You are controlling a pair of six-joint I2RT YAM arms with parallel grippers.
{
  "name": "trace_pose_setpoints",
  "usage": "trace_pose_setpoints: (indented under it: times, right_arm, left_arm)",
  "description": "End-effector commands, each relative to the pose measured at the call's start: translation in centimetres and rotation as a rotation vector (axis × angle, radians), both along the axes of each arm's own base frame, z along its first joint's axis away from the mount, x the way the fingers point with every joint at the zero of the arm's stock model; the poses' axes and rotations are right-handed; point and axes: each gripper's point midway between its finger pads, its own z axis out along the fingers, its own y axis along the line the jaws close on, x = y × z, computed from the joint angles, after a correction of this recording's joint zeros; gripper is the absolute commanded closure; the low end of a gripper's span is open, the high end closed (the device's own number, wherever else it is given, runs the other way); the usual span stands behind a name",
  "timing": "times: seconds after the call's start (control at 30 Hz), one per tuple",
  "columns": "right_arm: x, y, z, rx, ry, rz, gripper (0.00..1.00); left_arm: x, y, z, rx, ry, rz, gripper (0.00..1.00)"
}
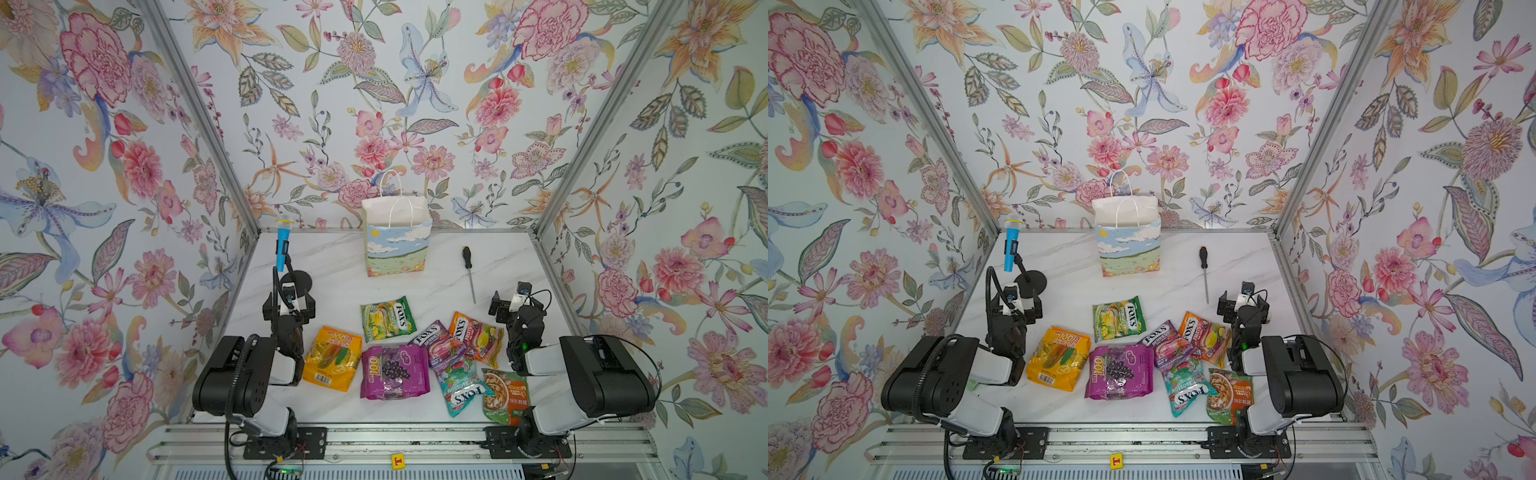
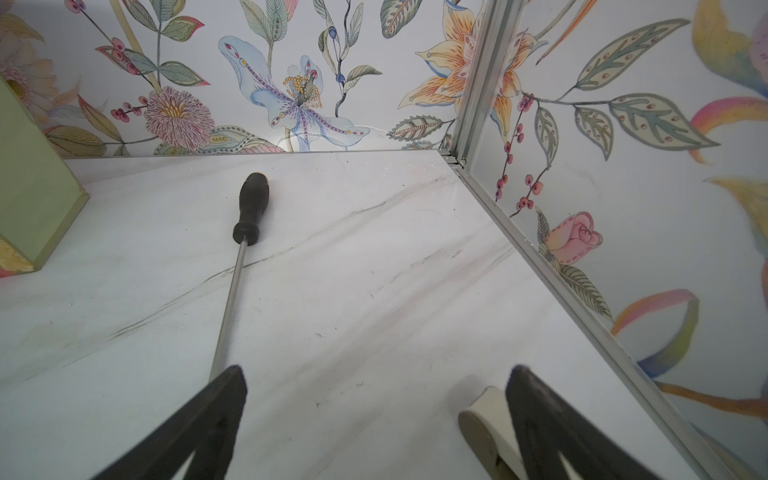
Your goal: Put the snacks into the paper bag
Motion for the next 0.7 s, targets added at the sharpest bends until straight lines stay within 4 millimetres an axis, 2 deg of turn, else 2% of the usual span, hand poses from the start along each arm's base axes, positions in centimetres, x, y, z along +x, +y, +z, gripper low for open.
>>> trace_pose_setpoints:
  times: [0.0, 0.13, 0.17, 0.2, 0.23, 0.33, 0.37, 0.4, 0.5, 0.63, 0.67]
  right_arm:
    - [-0.1, -0.2, 0.2, 0.011, -0.013, -0.014, 0.01]
    - [-0.1, -0.2, 0.3, 0.011, -0.018, -0.013, 0.01]
    - [-0.1, -0.2, 0.3, 0.01, -0.019, -0.02, 0.01]
    - [-0.1, -0.5, 0.5, 0.009, -0.019, -0.041, 0.01]
    - [-0.2, -0.6, 0.4, 0.011, -0.008, -0.048, 0.01]
    - [0.0, -0.3, 0.6, 0.002, -0.008, -0.035, 0.01]
    - [-0.1, -0.1, 0.7, -0.007, -0.01, -0.035, 0.01]
    - [-0.1, 0.0, 0.7, -0.01, -0.01, -0.033, 0.01]
    - [-0.1, 0.0, 0.7, -0.01, -0.012, -0.035, 0.01]
    - [-0.2, 0.1, 1.0, -0.014, -0.022, -0.021, 0.01]
    - [0.1, 0.5, 1.8, -0.034, -0.026, -0.014, 0.01]
  left_arm:
    - [0.5, -0.4, 0.3, 0.004, -0.009, -0.02, 0.01]
    - [0.0, -0.7, 0.5, 0.008, -0.025, -0.037, 0.01]
    - [-0.1, -0.7, 1.1, 0.006, -0.05, -0.037, 0.01]
    - [-0.9, -0.6, 0.5, 0.003, -0.039, -0.03, 0.01]
    - [-1.1, -0.4, 1.4, 0.0, -0.068, -0.02, 0.01]
    - [-1.1, 0.2, 2.5, 0.001, -0.061, 0.025, 0.01]
    - [-0.4, 0.2, 3.8, 0.004, -0.066, 0.04, 0.01]
    - [-0.2, 0.3, 4.1, 0.007, -0.037, 0.058, 0.01]
    - [0.4, 1.4, 6.6, -0.123, -0.014, 0.146, 0.01]
    - [0.2, -0.5, 10.4, -0.251, -0.075, 0.034, 0.01]
    - [-0.2, -1.0, 11.3, -0.259, -0.11, -0.009, 0.01]
